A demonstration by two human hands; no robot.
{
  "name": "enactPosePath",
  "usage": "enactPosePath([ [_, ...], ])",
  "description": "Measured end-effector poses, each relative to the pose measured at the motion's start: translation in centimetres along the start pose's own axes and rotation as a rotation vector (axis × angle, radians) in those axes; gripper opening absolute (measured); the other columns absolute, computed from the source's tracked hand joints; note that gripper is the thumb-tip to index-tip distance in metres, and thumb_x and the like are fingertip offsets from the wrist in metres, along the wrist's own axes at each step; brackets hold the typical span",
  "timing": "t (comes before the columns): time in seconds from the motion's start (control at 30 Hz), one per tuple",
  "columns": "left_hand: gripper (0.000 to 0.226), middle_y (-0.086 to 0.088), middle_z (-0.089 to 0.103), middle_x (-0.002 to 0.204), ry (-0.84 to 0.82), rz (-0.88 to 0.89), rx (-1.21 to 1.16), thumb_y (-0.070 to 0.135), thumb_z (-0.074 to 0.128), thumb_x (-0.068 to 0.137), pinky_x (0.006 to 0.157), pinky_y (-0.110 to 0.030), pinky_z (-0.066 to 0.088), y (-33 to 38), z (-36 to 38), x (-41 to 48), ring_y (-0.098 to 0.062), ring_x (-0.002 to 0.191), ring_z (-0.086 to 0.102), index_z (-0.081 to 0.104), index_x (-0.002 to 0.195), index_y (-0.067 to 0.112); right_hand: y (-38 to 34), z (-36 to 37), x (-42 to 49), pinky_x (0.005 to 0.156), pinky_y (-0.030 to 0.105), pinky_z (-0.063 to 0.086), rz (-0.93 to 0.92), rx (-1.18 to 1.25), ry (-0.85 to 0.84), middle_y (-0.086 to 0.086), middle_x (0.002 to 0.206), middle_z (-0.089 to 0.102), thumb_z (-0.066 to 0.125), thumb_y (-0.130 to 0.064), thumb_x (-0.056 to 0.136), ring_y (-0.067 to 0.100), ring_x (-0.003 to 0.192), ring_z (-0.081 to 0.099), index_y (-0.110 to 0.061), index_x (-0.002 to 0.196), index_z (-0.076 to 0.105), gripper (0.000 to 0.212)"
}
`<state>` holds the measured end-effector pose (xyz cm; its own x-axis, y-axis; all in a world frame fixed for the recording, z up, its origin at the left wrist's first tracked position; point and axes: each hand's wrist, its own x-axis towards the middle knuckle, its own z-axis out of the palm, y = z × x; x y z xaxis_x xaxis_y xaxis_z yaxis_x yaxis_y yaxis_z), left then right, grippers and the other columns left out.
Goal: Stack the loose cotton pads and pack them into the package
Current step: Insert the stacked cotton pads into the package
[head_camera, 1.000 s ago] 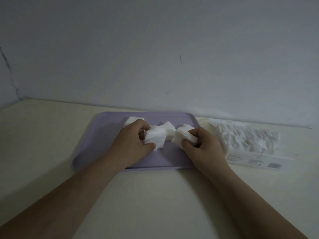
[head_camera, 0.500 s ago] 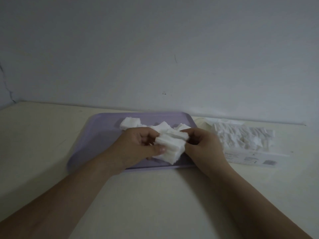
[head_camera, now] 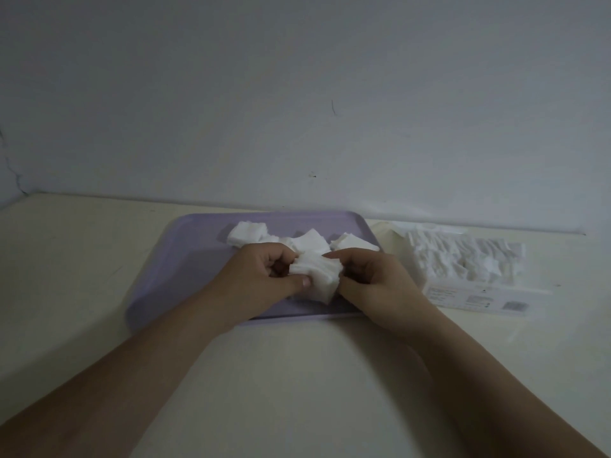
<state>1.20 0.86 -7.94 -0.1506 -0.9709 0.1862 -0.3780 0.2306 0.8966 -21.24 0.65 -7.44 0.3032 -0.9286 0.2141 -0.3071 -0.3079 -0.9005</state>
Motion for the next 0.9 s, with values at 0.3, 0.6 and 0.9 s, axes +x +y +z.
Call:
enactPosePath([
  [0.3,0.042,0.002,0.062,0.068,-0.015,-0.016,-0.018,0.017,0.092,0.073,0.059,-0.023,0.044,0.4,0.2,-0.1,-0.010,0.057,0.050,0.066,0.106,0.021,0.3,0.5,0.0,0.082,0.028,0.056,-0.013,-0.225,0.047,-0.004,0.098,0.076,0.075,-0.016,0.085,0.016,0.088,0.070,-0.032,0.113,0.069,0.033],
  [0.6,0.038,-0.027,0.068,0.084,-0.140,0.060,-0.014,0.042,0.086,0.068,0.070,-0.036,0.043,0.3,0.4,0.0,-0.021,0.068,0.053,0.073,0.101,0.030,-1.1,2.2,0.5,0.084,0.027,0.054,0.155,0.196,0.001,-0.013,0.143,0.052,0.061,-0.010,0.064,0.010,0.125,0.058,-0.030,0.147,0.048,0.087],
  [0.9,0.026,-0.009,0.077,0.092,-0.071,0.019,-0.003,0.036,0.072,0.081,0.085,-0.052,0.056,0.6,0.6,-0.2,-0.031,0.088,0.073,0.074,0.104,0.025,-1.7,2.5,0.4,0.103,0.011,0.043,-0.078,-0.235,0.005,-0.008,0.131,0.059,0.060,0.002,0.086,0.007,0.122,0.057,-0.021,0.147,0.050,0.066],
])
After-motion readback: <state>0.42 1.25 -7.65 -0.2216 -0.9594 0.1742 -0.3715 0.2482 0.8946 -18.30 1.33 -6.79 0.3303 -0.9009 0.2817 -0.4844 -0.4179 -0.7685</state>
